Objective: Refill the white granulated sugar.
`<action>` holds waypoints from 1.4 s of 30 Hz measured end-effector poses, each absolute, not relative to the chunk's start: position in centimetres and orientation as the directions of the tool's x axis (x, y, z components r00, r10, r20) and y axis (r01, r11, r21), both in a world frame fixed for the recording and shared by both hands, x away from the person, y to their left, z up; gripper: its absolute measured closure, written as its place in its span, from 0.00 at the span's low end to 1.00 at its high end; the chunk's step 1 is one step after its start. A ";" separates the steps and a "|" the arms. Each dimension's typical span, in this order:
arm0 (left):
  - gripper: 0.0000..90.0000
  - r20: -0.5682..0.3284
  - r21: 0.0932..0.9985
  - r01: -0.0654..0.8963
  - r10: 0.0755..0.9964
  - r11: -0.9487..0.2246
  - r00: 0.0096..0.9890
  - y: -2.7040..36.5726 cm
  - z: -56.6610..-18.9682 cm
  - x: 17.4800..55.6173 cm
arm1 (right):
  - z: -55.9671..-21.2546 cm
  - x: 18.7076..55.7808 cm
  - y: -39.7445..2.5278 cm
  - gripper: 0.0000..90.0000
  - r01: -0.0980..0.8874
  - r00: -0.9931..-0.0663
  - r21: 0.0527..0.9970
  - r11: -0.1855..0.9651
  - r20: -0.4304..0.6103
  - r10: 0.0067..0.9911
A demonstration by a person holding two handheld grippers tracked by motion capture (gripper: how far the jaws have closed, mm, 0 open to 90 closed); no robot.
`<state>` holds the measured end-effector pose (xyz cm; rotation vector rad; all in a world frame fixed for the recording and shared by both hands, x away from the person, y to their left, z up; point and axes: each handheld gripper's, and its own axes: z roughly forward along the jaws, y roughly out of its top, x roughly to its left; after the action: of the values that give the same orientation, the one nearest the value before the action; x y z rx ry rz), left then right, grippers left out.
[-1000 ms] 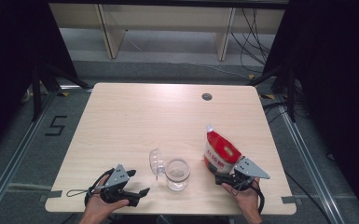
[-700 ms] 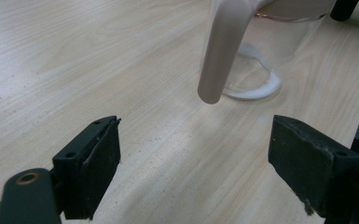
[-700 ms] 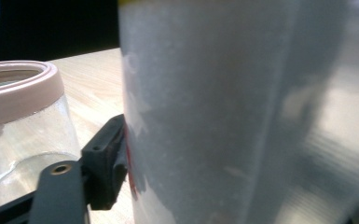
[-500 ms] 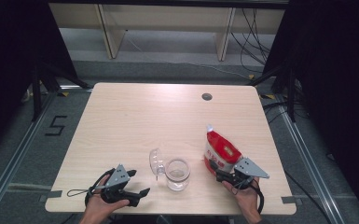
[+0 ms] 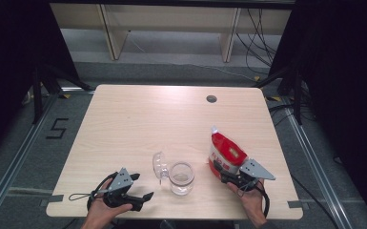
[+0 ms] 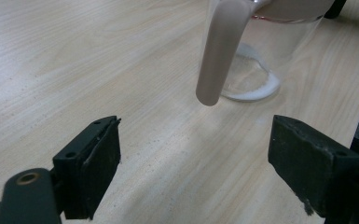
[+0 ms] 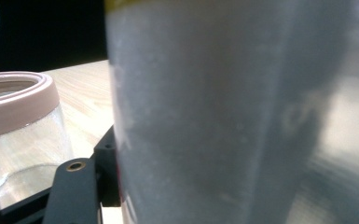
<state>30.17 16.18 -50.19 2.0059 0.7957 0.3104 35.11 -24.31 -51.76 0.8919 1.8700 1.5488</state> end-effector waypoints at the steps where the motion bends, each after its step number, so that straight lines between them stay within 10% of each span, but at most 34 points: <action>1: 0.18 -0.089 0.833 0.413 0.648 -0.368 0.757 16.2 -50.2 30.1 | -51.8 35.0 -24.2 0.41 0.149 -0.628 0.984 0.102 0.015 0.778; 42: 0.19 -0.086 0.832 0.410 0.643 -0.374 0.761 16.6 -50.0 30.3 | -48.3 32.8 -22.9 0.55 -0.007 -0.557 0.878 0.479 -0.401 0.727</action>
<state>30.27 16.57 -50.01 2.0176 0.7916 0.3139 32.83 -22.87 -48.27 0.5990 1.9114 1.1394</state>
